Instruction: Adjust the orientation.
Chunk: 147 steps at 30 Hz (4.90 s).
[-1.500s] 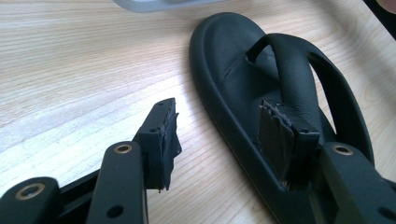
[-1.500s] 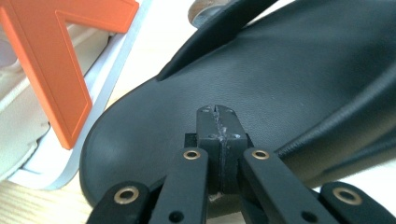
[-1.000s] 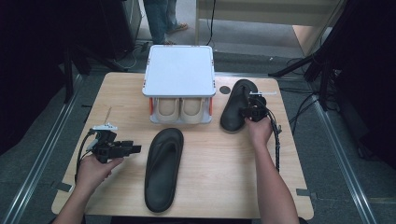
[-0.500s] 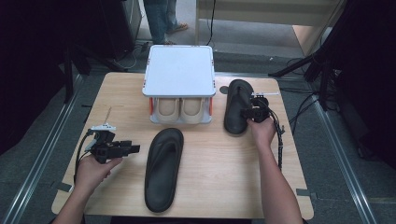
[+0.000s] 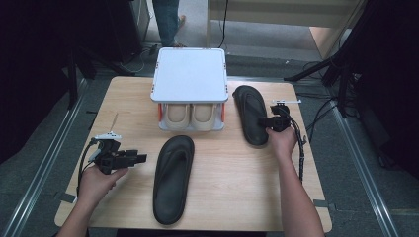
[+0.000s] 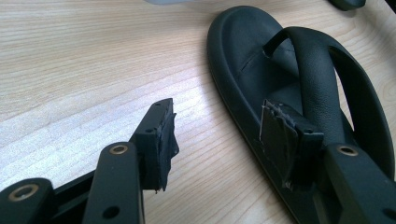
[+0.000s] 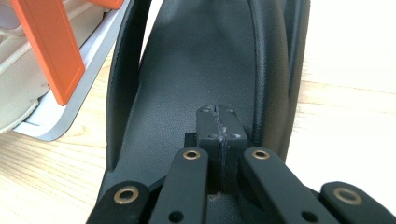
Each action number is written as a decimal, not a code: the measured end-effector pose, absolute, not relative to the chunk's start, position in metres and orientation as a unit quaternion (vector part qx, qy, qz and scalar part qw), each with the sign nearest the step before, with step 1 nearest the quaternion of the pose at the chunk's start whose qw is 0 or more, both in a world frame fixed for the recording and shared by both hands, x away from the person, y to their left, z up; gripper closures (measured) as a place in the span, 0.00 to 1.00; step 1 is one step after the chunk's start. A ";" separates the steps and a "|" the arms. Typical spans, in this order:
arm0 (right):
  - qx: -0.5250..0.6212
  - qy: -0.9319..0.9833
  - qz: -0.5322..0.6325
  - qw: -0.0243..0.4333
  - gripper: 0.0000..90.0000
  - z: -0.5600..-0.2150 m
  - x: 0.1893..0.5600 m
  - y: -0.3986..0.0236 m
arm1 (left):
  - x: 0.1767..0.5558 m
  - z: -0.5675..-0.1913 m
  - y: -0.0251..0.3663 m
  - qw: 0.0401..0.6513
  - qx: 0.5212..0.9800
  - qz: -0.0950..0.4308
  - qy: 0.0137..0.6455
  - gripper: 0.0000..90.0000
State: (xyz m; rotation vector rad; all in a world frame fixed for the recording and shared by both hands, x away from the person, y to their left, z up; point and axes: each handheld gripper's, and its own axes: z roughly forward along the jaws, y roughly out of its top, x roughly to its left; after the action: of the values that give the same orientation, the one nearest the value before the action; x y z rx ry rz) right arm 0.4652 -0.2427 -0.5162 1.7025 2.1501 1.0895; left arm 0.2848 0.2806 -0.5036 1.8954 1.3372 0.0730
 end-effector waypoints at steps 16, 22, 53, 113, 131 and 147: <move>0.566 0.709 0.397 0.138 0.81 -0.492 0.467 -0.255 | 0.278 -0.508 0.282 0.395 0.747 0.031 0.535 0.50; 0.581 0.701 0.387 0.150 0.75 -0.495 0.477 -0.258 | 0.272 -0.510 0.284 0.391 0.744 0.033 0.541 0.50; 0.610 0.677 0.388 0.137 0.86 -0.496 0.483 -0.259 | 0.269 -0.511 0.288 0.398 0.738 0.032 0.543 0.46; 0.535 0.743 0.384 0.115 0.85 -0.478 0.298 -0.217 | 0.316 -0.513 0.259 0.413 0.776 0.007 0.476 0.91; 0.504 0.771 0.377 0.090 0.85 -0.500 0.290 -0.174 | 0.324 -0.526 0.247 0.400 0.799 0.017 0.449 0.99; 0.479 0.793 0.370 0.073 0.84 -0.511 0.287 -0.152 | 0.324 -0.528 0.243 0.389 0.804 0.011 0.450 1.00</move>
State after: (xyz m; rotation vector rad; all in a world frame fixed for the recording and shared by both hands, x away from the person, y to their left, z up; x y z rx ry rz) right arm 0.2866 -0.1520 -0.5108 1.4381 2.3807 1.1096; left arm 0.3238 0.2431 -0.5283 2.0450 1.1443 0.0275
